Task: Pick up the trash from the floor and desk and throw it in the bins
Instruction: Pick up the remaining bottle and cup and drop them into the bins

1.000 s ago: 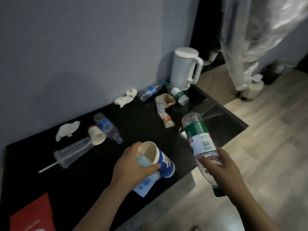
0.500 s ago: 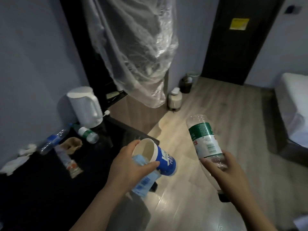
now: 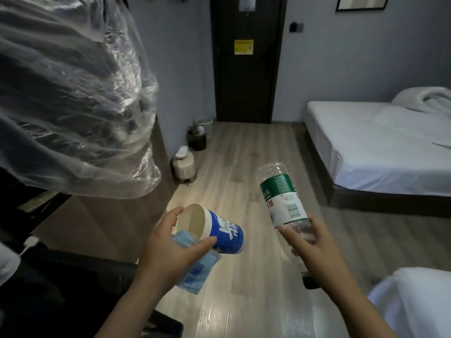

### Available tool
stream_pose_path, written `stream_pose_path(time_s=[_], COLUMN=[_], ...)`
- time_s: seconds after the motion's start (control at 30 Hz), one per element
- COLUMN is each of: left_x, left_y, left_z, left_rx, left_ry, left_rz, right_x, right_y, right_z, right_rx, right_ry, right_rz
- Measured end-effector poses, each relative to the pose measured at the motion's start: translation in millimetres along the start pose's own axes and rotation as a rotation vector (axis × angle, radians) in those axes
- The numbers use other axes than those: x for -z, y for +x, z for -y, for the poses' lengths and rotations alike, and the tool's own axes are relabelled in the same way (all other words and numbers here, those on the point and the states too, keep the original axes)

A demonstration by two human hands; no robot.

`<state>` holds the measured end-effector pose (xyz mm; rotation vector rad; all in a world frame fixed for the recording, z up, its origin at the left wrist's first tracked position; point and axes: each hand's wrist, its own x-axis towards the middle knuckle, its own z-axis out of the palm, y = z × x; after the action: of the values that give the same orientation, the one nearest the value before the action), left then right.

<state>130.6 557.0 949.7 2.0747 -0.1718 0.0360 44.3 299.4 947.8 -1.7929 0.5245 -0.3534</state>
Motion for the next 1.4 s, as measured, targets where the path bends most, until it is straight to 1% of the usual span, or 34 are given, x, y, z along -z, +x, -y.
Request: stream_pose_path(time_s=[0.23, 0.4, 0.5, 0.67, 0.83, 1.07, 1.2, 1.4], left_x=[-21, -32, -54, -98, -151, -205, -215, -218], left_y=[144, 247, 295, 382, 473, 586, 645, 755], left_z=[0, -8, -11, -24, -47, -66, -58, -30], left_rx=[-0.001, -0.036, -0.051, -0.064, -0.076, -0.012, 0.025, 0.066], left_ry=[-0.103, -0.034, 0.014, 0.063, 0.08, 0.139, 0.176, 0.185], left_rz=[-0.02, -0.045, -0.033, -0.032, -0.073, -0.121, -0.166, -0.209], right_x=[-29, -53, -56, -52, -48, -51, -72, -130], right_y=[133, 222, 272, 373, 489, 639, 709, 820], right_z=[34, 58, 60, 60, 59, 68, 67, 71], right_rx=[0.035, 0.054, 0.018, -0.004, 0.011, 0.004, -0.013, -0.057], right_ry=[-0.01, -0.003, 0.038, 0.029, 0.017, 0.012, -0.035, -0.108], right_rz=[-0.009, -0.03, -0.04, -0.037, 0.007, 0.102, 0.151, 0.197])
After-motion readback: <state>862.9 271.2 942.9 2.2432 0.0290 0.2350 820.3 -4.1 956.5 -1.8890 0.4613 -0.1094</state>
